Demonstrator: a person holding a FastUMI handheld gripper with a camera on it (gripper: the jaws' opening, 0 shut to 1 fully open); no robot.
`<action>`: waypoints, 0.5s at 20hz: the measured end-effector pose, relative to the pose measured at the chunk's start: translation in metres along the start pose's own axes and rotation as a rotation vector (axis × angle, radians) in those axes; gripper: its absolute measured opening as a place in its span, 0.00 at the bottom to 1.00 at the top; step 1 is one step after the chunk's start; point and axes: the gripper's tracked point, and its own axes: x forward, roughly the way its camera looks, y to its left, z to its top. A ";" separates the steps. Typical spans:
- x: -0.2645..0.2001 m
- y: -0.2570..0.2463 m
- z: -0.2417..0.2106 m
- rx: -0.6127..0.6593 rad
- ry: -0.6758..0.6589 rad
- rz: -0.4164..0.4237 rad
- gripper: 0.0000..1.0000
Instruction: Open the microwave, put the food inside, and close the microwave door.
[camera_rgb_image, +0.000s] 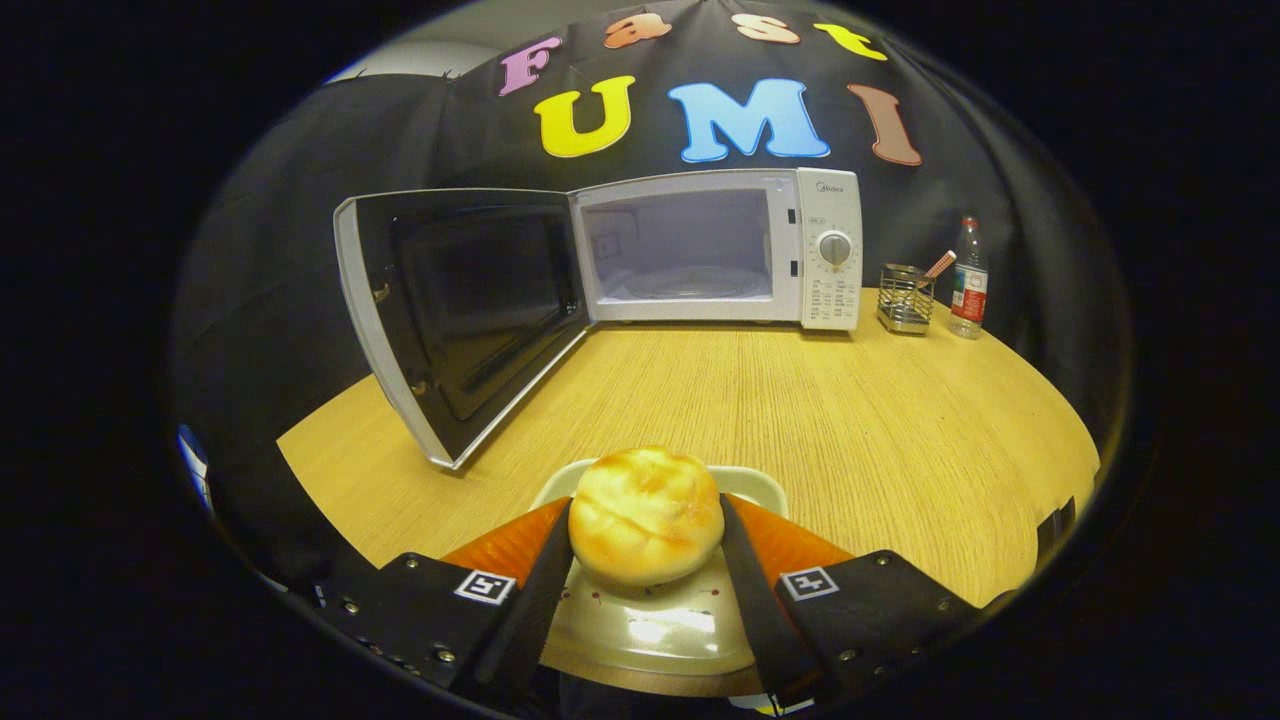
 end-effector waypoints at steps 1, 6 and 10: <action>0.000 0.002 0.009 0.008 -0.019 0.017 0.82; 0.009 0.023 0.070 0.044 -0.099 0.100 0.81; 0.039 0.031 0.130 0.042 -0.159 0.106 0.81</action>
